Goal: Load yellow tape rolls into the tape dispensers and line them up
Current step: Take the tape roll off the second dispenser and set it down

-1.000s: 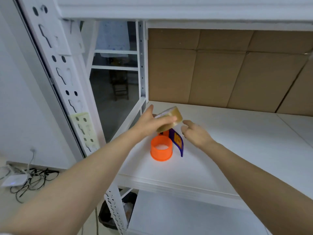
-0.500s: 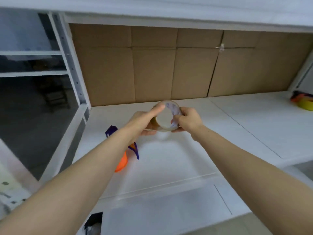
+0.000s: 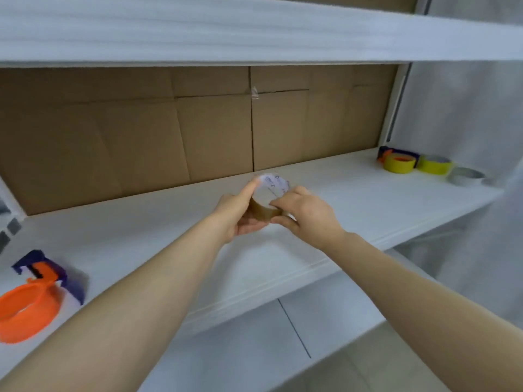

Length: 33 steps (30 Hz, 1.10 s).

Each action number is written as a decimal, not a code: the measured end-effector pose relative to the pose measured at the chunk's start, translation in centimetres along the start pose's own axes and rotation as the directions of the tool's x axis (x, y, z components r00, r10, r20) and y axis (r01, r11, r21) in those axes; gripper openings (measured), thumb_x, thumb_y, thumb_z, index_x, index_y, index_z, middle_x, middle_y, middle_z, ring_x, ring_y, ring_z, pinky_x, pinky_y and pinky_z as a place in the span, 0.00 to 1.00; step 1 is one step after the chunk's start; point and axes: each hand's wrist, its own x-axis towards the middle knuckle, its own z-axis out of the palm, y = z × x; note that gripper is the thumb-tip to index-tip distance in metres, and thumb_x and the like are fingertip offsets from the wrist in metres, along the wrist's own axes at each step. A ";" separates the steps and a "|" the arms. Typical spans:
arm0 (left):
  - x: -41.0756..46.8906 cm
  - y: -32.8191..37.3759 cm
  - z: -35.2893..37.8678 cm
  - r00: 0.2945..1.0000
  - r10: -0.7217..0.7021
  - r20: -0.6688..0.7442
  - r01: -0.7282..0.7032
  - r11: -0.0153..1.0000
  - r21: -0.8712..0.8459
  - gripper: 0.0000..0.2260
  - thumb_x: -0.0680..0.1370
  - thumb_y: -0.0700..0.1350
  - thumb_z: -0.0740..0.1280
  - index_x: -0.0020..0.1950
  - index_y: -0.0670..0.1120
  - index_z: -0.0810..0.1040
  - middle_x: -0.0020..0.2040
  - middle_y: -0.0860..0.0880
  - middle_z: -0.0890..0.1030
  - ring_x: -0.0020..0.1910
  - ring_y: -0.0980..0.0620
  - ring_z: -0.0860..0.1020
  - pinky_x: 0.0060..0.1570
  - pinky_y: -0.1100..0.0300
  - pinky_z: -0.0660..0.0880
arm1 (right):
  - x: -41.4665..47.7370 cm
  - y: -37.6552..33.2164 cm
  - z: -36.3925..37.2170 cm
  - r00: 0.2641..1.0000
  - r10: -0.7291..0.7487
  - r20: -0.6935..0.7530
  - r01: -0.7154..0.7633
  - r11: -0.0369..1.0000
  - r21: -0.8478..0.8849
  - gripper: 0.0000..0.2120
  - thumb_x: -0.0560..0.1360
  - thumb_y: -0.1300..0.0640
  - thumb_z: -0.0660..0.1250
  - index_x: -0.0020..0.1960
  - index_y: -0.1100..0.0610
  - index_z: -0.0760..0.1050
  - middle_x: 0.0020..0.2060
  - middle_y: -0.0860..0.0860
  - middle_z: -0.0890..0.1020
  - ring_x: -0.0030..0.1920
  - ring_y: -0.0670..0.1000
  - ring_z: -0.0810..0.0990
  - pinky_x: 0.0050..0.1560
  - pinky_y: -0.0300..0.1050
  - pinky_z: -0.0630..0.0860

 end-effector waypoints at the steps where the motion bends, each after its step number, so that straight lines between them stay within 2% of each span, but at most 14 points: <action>1: 0.5 0.1 2.5 1.000 -0.008 -0.008 0.008 0.999 0.040 0.27 0.73 0.66 0.63 0.48 0.40 0.75 0.40 0.42 0.80 0.37 0.46 0.81 0.44 0.53 0.82 | -0.9 2.4 -0.7 0.998 0.055 0.025 -0.056 0.998 0.030 0.12 0.76 0.53 0.63 0.55 0.57 0.77 0.50 0.54 0.81 0.57 0.55 0.73 0.46 0.51 0.75; 4: 1.9 0.3 9.7 0.999 0.039 -0.033 -0.032 0.982 0.186 0.28 0.74 0.69 0.55 0.49 0.43 0.73 0.44 0.44 0.77 0.45 0.46 0.77 0.52 0.52 0.76 | -3.6 9.1 -3.1 0.980 0.191 0.062 -0.194 0.981 0.033 0.08 0.76 0.56 0.63 0.54 0.57 0.74 0.51 0.55 0.78 0.57 0.55 0.71 0.47 0.54 0.76; 9: 4.6 -0.2 19.6 0.996 0.073 0.050 -0.086 0.936 0.341 0.25 0.77 0.64 0.52 0.47 0.43 0.74 0.44 0.45 0.75 0.43 0.46 0.73 0.47 0.56 0.68 | -8.1 18.5 -5.3 0.898 0.421 0.132 -0.423 0.906 -0.015 0.17 0.76 0.58 0.61 0.64 0.50 0.68 0.63 0.56 0.71 0.60 0.58 0.73 0.54 0.52 0.75; 14: 7.3 0.8 29.3 0.978 0.125 0.166 -0.189 0.868 0.460 0.22 0.79 0.60 0.53 0.46 0.42 0.73 0.45 0.44 0.74 0.45 0.45 0.73 0.48 0.57 0.67 | -11.6 26.7 -7.6 0.824 0.562 0.068 -0.563 0.827 -0.016 0.15 0.77 0.59 0.59 0.64 0.52 0.69 0.64 0.57 0.71 0.62 0.58 0.71 0.56 0.53 0.74; 18: 10.1 0.6 36.4 0.968 0.087 0.237 -0.204 0.825 0.527 0.26 0.80 0.60 0.51 0.55 0.39 0.76 0.52 0.43 0.76 0.51 0.45 0.75 0.53 0.56 0.68 | -13.6 32.7 -8.0 0.779 0.625 0.059 -0.622 0.781 -0.056 0.14 0.77 0.60 0.59 0.62 0.54 0.70 0.62 0.56 0.72 0.64 0.56 0.69 0.57 0.54 0.74; 20: 11.8 0.9 39.6 0.963 0.094 0.251 -0.223 0.797 0.561 0.29 0.79 0.61 0.51 0.61 0.38 0.75 0.60 0.42 0.77 0.59 0.43 0.75 0.60 0.54 0.69 | -13.6 36.0 -8.2 0.764 0.642 0.062 -0.637 0.767 -0.083 0.14 0.76 0.60 0.59 0.61 0.55 0.71 0.62 0.55 0.74 0.64 0.55 0.67 0.56 0.53 0.74; 22: 13.7 1.5 42.7 0.957 0.112 0.268 -0.250 0.790 0.561 0.30 0.79 0.62 0.52 0.64 0.39 0.74 0.63 0.41 0.76 0.62 0.42 0.74 0.63 0.52 0.69 | -13.0 39.2 -8.3 0.758 0.650 0.056 -0.642 0.758 -0.115 0.15 0.75 0.61 0.59 0.61 0.54 0.73 0.61 0.53 0.75 0.64 0.54 0.67 0.56 0.52 0.74; 24: 15.7 2.3 45.6 0.951 0.117 0.288 -0.264 0.791 0.552 0.29 0.78 0.62 0.52 0.60 0.39 0.76 0.59 0.41 0.78 0.59 0.43 0.75 0.61 0.52 0.70 | -12.2 42.2 -8.4 0.751 0.657 0.065 -0.646 0.751 -0.137 0.15 0.75 0.62 0.58 0.60 0.53 0.74 0.60 0.53 0.76 0.63 0.54 0.68 0.55 0.51 0.74; 26: 17.6 3.2 48.2 0.946 0.122 0.299 -0.273 0.796 0.540 0.25 0.79 0.60 0.53 0.49 0.41 0.77 0.52 0.43 0.79 0.53 0.44 0.76 0.58 0.54 0.71 | -11.4 45.1 -8.3 0.753 0.653 0.084 -0.637 0.755 -0.157 0.16 0.75 0.62 0.58 0.60 0.53 0.74 0.61 0.53 0.76 0.64 0.54 0.68 0.56 0.52 0.74; 28: 19.2 3.8 50.5 0.948 0.122 0.295 -0.268 0.805 0.530 0.22 0.80 0.58 0.53 0.47 0.42 0.77 0.49 0.44 0.80 0.53 0.43 0.77 0.57 0.54 0.71 | -11.1 47.9 -8.3 0.745 0.660 0.096 -0.642 0.749 -0.162 0.16 0.75 0.62 0.59 0.61 0.52 0.74 0.61 0.53 0.76 0.64 0.54 0.68 0.57 0.52 0.74; 30: 20.6 3.8 52.6 0.949 0.115 0.294 -0.262 0.804 0.534 0.21 0.80 0.56 0.54 0.49 0.41 0.77 0.49 0.44 0.81 0.55 0.42 0.77 0.59 0.53 0.71 | -11.1 50.8 -8.2 0.737 0.668 0.101 -0.652 0.742 -0.155 0.16 0.75 0.61 0.60 0.60 0.51 0.75 0.60 0.53 0.76 0.63 0.53 0.70 0.55 0.51 0.75; 33: 21.8 3.6 55.3 0.951 0.092 0.295 -0.254 0.778 0.575 0.18 0.80 0.54 0.56 0.42 0.42 0.77 0.53 0.40 0.82 0.57 0.40 0.77 0.61 0.52 0.73 | -11.0 54.3 -8.1 0.718 0.681 0.143 -0.664 0.732 -0.152 0.15 0.75 0.60 0.61 0.59 0.49 0.75 0.61 0.53 0.75 0.62 0.54 0.71 0.52 0.50 0.74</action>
